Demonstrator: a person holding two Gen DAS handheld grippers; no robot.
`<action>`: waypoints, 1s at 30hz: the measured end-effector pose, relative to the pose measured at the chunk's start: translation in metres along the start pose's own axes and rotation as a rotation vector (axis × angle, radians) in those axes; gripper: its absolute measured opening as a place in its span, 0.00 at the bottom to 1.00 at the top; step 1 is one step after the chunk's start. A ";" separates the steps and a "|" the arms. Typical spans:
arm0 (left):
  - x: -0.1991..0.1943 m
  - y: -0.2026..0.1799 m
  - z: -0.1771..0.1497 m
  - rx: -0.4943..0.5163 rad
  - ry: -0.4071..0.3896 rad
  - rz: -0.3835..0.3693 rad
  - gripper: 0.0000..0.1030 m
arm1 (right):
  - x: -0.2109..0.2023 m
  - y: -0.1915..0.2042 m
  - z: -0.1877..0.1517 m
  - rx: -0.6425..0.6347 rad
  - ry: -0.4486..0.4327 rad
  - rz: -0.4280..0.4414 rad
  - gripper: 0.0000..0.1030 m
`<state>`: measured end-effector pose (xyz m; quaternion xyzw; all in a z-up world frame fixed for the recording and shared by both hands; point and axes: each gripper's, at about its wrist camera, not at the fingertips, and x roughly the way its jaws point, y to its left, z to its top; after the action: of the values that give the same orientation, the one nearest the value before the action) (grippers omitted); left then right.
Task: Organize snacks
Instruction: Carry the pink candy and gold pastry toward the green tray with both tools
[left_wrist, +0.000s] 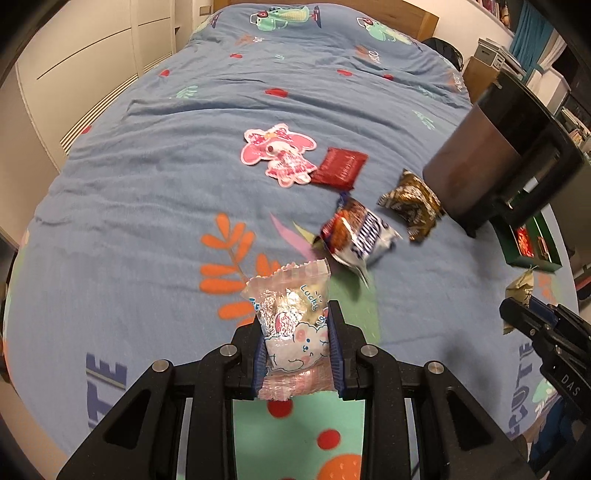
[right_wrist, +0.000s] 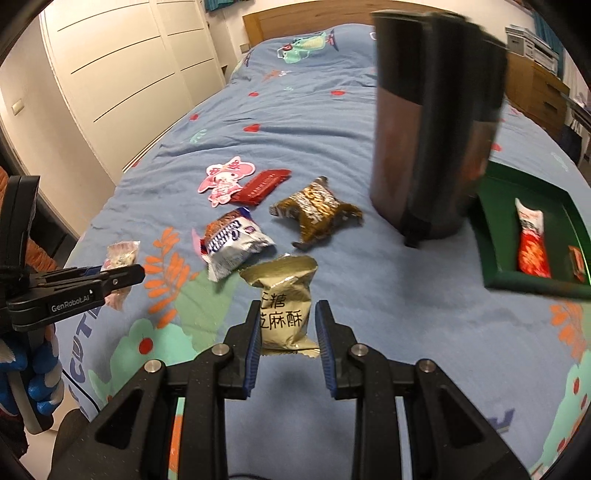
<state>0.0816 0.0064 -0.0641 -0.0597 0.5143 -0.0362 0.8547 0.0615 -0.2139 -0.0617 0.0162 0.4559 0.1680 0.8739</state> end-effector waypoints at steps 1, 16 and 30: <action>-0.002 -0.003 -0.003 0.003 0.000 0.001 0.24 | -0.003 -0.002 -0.002 0.001 -0.003 -0.004 0.98; -0.029 -0.029 -0.030 0.031 -0.016 0.034 0.24 | -0.050 -0.030 -0.029 0.036 -0.061 -0.037 0.98; -0.033 -0.125 -0.043 0.161 -0.001 -0.055 0.24 | -0.079 -0.087 -0.044 0.109 -0.103 -0.096 0.98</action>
<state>0.0277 -0.1164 -0.0377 -0.0051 0.5073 -0.1006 0.8558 0.0087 -0.3257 -0.0403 0.0506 0.4193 0.0999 0.9009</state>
